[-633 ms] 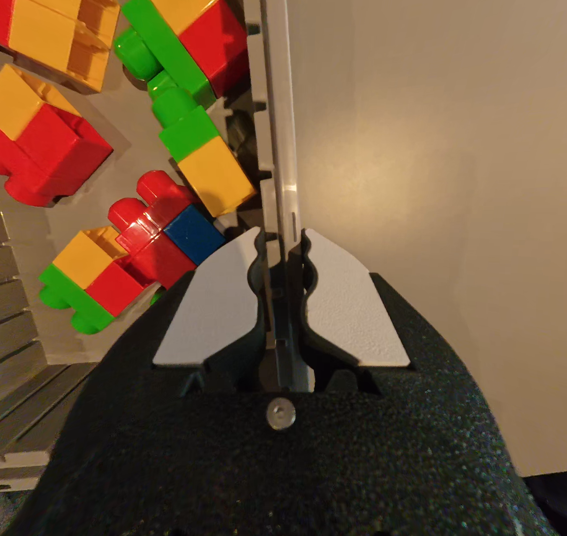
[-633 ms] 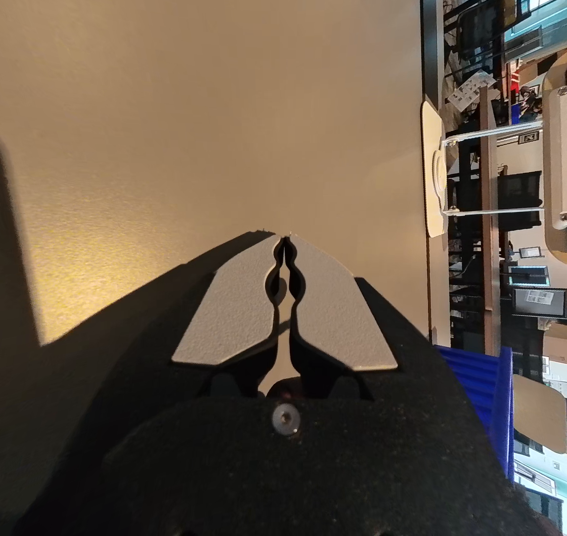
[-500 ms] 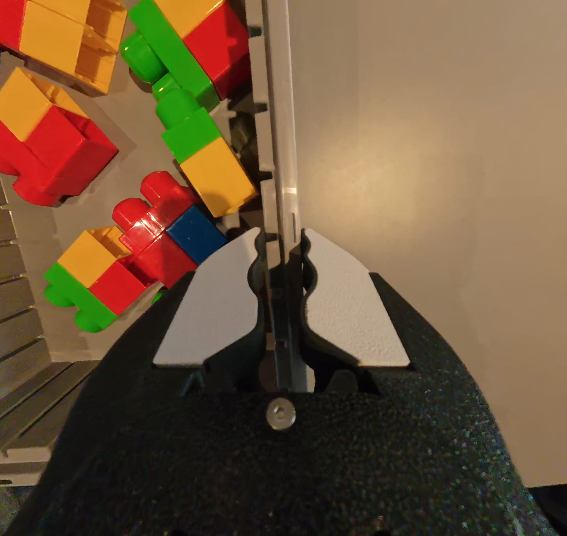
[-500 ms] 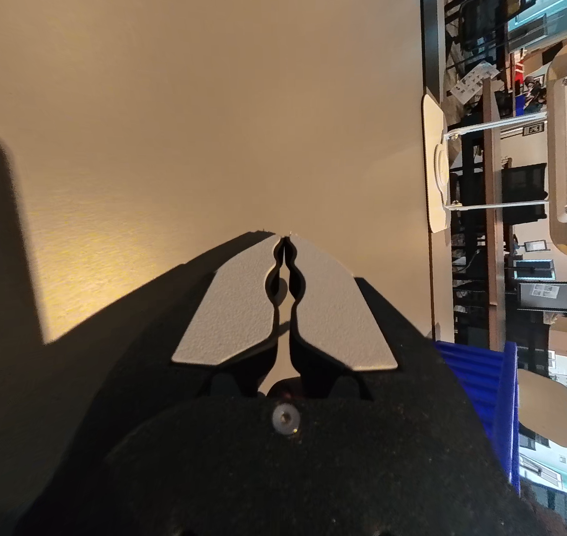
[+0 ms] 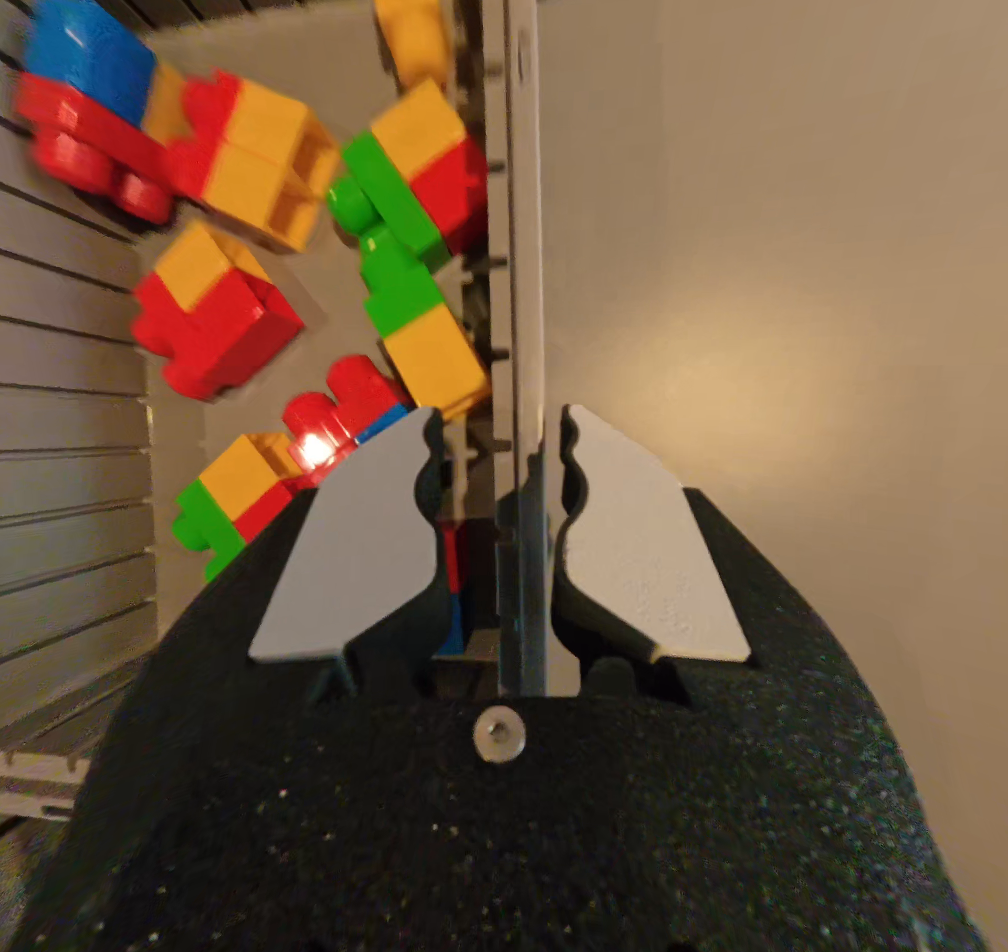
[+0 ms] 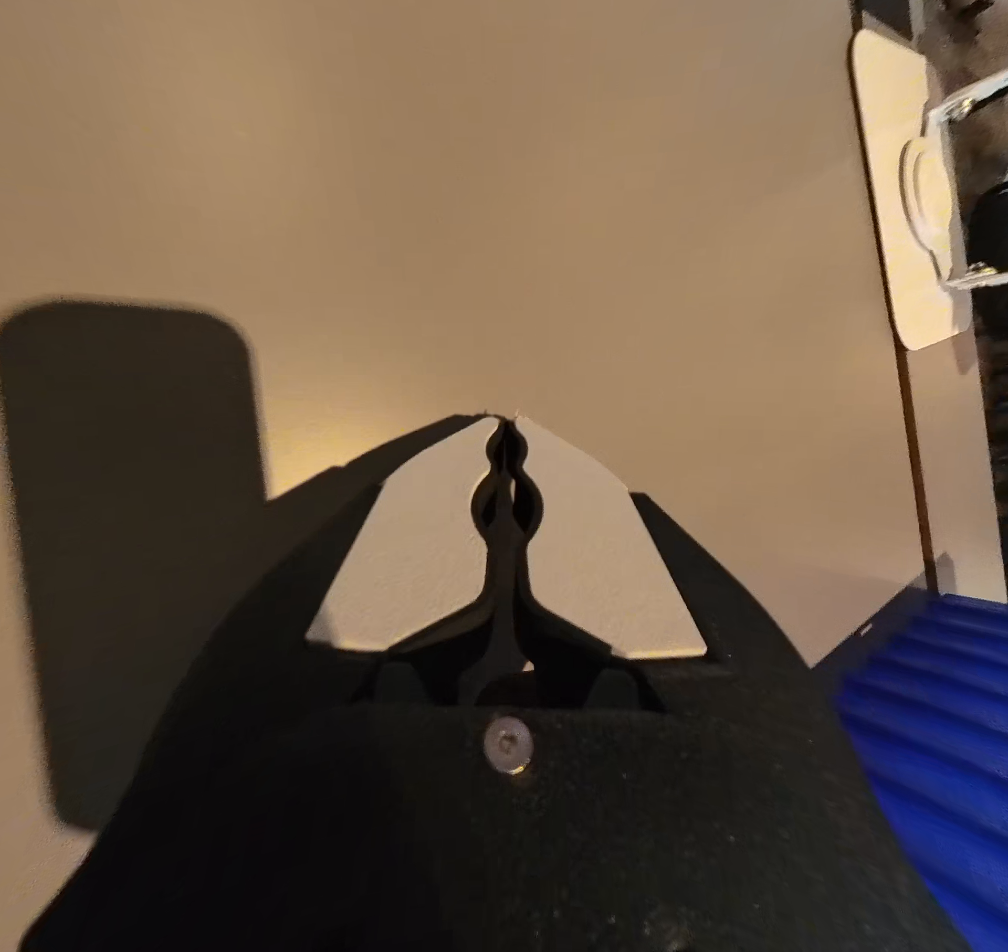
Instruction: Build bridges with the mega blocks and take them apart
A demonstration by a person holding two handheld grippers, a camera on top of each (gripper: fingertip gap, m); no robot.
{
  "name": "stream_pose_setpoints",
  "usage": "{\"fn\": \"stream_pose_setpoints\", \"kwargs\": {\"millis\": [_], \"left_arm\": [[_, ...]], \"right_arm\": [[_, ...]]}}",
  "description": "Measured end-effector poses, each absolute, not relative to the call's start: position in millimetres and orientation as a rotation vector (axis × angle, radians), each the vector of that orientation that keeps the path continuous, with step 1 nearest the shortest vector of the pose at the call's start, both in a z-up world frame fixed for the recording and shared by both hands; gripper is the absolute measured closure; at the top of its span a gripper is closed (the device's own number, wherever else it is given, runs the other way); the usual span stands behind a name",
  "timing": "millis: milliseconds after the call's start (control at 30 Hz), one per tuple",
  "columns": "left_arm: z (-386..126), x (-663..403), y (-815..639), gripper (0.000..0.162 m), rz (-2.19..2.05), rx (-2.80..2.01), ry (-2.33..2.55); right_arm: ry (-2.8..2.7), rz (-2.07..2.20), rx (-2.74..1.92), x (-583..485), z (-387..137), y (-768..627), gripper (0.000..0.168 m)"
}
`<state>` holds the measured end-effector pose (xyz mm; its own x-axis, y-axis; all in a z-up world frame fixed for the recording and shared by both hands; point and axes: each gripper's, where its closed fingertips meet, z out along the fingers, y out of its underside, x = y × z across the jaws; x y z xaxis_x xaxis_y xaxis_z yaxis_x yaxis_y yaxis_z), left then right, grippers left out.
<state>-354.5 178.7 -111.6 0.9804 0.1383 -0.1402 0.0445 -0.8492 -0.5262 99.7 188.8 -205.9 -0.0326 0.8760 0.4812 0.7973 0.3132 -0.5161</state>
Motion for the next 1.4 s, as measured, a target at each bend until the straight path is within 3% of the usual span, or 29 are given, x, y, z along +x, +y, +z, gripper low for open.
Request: {"fn": "stream_pose_setpoints", "kwargs": {"millis": [33, 233, 400, 567, 1133, 1300, 1400], "left_arm": [[-98, -348, 184, 0.117, 0.21, -2.503, -0.136], [7, -198, 209, 0.107, -0.61, -1.864, -0.18], [118, -60, 155, 0.106, -1.607, -0.809, -0.277], [139, 38, 103, 0.107, -2.08, -0.313, -0.305], [153, 62, 77, 0.106, -2.234, -0.272, -0.225], [143, 17, 93, 0.109, -2.02, -0.352, -0.24], [141, -45, 121, 0.109, -1.547, -0.676, -0.161]], "right_arm": [[-1.829, 0.136, -1.505, 99, -206, 191, 0.168], [-1.789, 0.269, -1.745, 89, -207, 204, 0.168], [-1.721, 0.463, -1.962, 69, -208, 214, 0.163], [-1.664, 0.606, -2.048, 54, -207, 214, 0.16], [-1.615, 0.757, -1.998, 42, -206, 211, 0.16], [-1.607, 0.769, -1.989, 42, -206, 209, 0.158], [-1.608, 0.78, -1.985, 43, -206, 208, 0.157]]}}
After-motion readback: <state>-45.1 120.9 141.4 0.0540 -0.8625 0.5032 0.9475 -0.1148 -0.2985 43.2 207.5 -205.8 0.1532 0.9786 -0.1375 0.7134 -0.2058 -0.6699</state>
